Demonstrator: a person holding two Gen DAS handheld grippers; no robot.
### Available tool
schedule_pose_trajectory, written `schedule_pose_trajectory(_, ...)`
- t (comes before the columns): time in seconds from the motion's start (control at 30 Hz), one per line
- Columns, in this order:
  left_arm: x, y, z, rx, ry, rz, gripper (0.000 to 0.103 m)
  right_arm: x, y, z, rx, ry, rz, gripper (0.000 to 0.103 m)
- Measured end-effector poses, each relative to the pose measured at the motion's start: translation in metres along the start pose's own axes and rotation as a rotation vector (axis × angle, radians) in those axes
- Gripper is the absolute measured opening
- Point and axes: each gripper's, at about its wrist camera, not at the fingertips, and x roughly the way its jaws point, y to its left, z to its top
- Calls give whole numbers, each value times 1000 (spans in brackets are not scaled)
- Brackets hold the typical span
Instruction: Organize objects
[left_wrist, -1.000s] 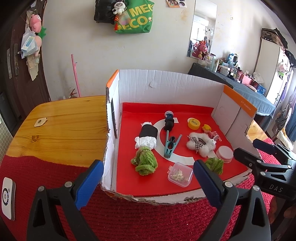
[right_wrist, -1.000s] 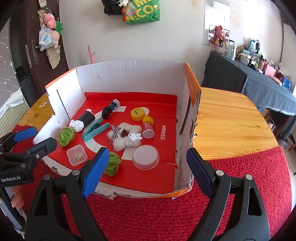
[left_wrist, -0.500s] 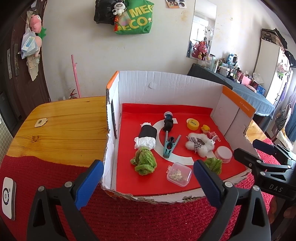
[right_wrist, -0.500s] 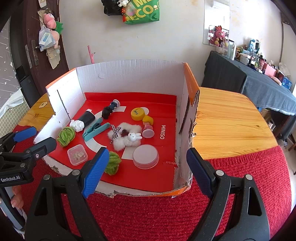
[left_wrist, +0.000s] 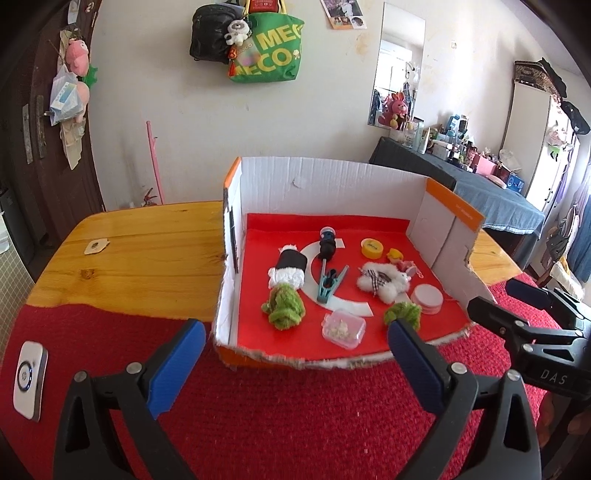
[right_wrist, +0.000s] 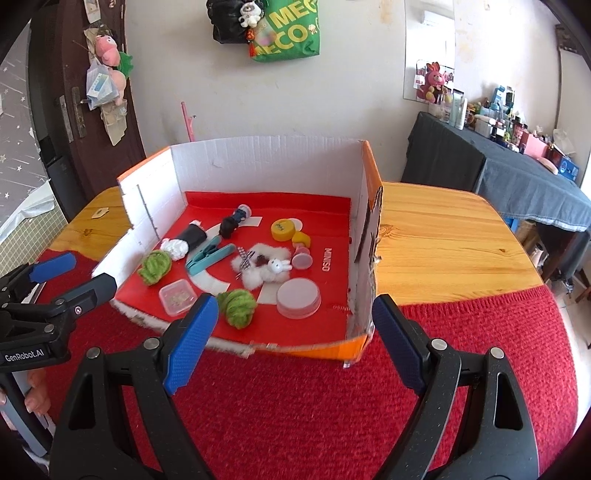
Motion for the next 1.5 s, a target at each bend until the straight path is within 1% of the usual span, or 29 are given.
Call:
schedule_pose_trajectory(0.03, -2, 0, -3, -1, 1, -2, 102, -2, 1, -3, -1, -1, 1, 92)
schedule_pose_trajectory(0.13, -9, 2, -14, -9, 9, 6, 103, -7, 5, -14, -7, 3, 6, 93)
schedule_pose_trajectory(0.27, -10, 5, -28, -27, 38, 10, 103, -7, 7, -28, 9, 32, 8, 93)
schedule_pose_trajectory(0.37, -11, 6, -38, -25, 49, 28, 103, -5, 8, -40, 18, 56, 8, 95)
schedule_pose_trajectory(0.63, 9, 2, -59, -6, 130, 52, 103, 14, 9, -59, 17, 132, -31, 96)
schedule_pose_trajectory(0.8, 24, 0, -68, -5, 177, 53, 103, 28, 3, -68, 39, 206, -66, 97)
schedule_pose_trajectory(0.87, 30, -1, -71, -2, 198, 61, 103, 29, 4, -69, 29, 212, -81, 101)
schedule_pose_trajectory(0.93, 30, -2, -71, 10, 197, 68, 103, 30, 5, -70, 28, 217, -93, 103)
schedule_pose_trajectory(1.07, 32, -6, -72, 24, 205, 90, 103, 30, 4, -71, 36, 215, -97, 103)
schedule_pose_trajectory(1.5, 35, -1, -69, -13, 200, 114, 103, 31, 4, -70, 37, 213, -99, 103)
